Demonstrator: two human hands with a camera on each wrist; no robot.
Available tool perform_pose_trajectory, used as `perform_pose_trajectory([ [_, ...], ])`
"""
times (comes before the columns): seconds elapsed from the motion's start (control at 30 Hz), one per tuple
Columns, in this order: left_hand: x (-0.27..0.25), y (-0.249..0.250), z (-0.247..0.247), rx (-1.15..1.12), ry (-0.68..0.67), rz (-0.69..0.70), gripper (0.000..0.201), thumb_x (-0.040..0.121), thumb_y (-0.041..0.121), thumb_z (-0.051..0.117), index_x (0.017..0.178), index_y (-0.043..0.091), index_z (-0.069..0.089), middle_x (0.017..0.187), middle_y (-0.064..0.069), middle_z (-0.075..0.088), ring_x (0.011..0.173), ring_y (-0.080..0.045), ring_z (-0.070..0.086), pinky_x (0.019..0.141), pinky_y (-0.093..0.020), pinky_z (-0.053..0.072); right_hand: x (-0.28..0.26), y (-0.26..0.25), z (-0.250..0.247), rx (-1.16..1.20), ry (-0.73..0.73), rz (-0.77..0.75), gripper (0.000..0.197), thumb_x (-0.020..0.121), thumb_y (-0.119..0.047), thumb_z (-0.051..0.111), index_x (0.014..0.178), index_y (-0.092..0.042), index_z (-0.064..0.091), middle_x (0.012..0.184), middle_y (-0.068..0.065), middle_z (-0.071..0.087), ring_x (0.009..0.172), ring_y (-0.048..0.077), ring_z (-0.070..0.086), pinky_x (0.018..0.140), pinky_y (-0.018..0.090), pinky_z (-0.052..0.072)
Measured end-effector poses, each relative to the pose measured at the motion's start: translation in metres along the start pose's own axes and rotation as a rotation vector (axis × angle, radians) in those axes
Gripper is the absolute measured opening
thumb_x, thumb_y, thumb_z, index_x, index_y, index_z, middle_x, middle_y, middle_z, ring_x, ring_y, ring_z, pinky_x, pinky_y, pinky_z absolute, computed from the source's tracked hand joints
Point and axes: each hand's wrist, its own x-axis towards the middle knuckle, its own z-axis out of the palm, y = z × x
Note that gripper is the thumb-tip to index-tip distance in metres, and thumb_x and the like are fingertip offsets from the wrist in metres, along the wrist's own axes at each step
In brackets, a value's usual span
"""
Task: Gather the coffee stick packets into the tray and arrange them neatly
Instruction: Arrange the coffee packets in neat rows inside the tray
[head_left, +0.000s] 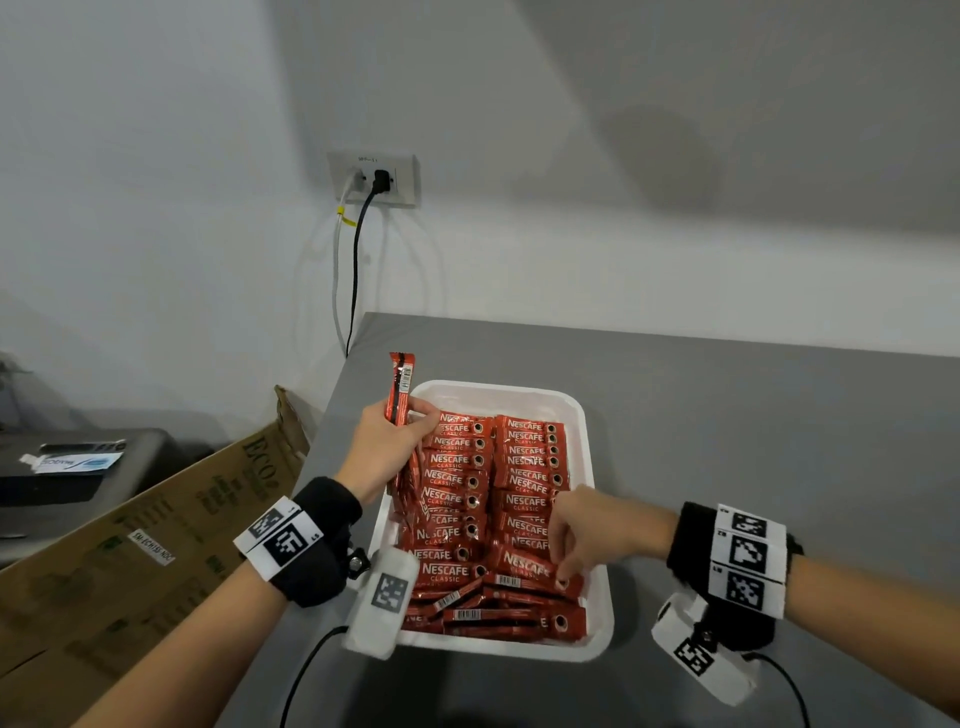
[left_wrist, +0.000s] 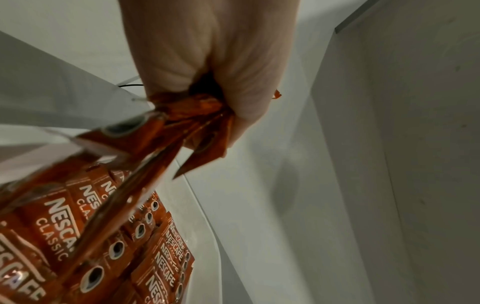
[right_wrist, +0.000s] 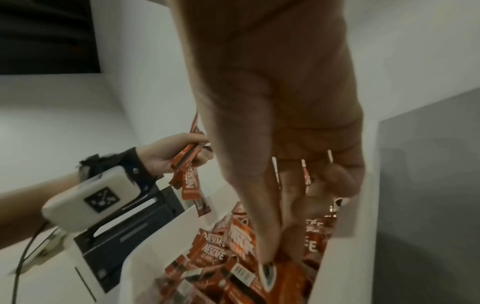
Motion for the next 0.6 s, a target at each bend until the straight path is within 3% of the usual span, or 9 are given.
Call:
perform_pose_trajectory([
  [0.1, 0.0, -0.001, 0.002, 0.012, -0.024, -0.013, 0.004, 0.088, 0.011, 0.059, 0.085, 0.012, 0.06, 0.083, -0.005, 0.065, 0.078, -0.015, 0.064, 0.066, -0.02, 0.049, 0.005, -0.001, 0.008, -0.09, -0.057, 0.028, 0.02, 0.084, -0.016, 0.068, 0.101, -0.004, 0.069, 0.114, 0.004, 0.066, 0.103, 0.017, 0.062, 0.09, 0.027, 0.052],
  [0.33, 0.0, 0.0, 0.001, 0.012, -0.053, -0.004, 0.002, 0.088, 0.01, 0.06, 0.089, 0.009, 0.06, 0.08, -0.004, 0.066, 0.079, -0.015, 0.065, 0.069, -0.022, 0.05, 0.009, -0.013, 0.011, -0.285, -0.077, 0.028, 0.022, 0.084, -0.013, 0.067, 0.101, 0.0, 0.063, 0.107, 0.009, 0.068, 0.096, 0.024, 0.064, 0.087, 0.033, 0.053],
  [0.47, 0.0, 0.001, 0.002, 0.012, -0.064, -0.021, 0.002, 0.088, 0.011, 0.061, 0.089, 0.01, 0.06, 0.081, -0.004, 0.066, 0.08, -0.018, 0.065, 0.076, -0.03, 0.053, 0.014, -0.021, 0.015, -0.408, -0.07, 0.027, 0.021, 0.085, -0.011, 0.066, 0.101, 0.002, 0.062, 0.104, 0.012, 0.067, 0.093, 0.027, 0.065, 0.084, 0.034, 0.054],
  [0.6, -0.001, 0.001, 0.001, 0.015, -0.075, -0.019, 0.002, 0.087, 0.01, 0.061, 0.086, 0.012, 0.06, 0.082, -0.005, 0.066, 0.082, -0.02, 0.066, 0.079, -0.033, 0.054, 0.022, -0.02, 0.02, -0.455, -0.07, 0.041, 0.032, 0.082, -0.018, 0.071, 0.108, -0.001, 0.062, 0.103, 0.01, 0.069, 0.089, 0.025, 0.066, 0.081, 0.035, 0.056],
])
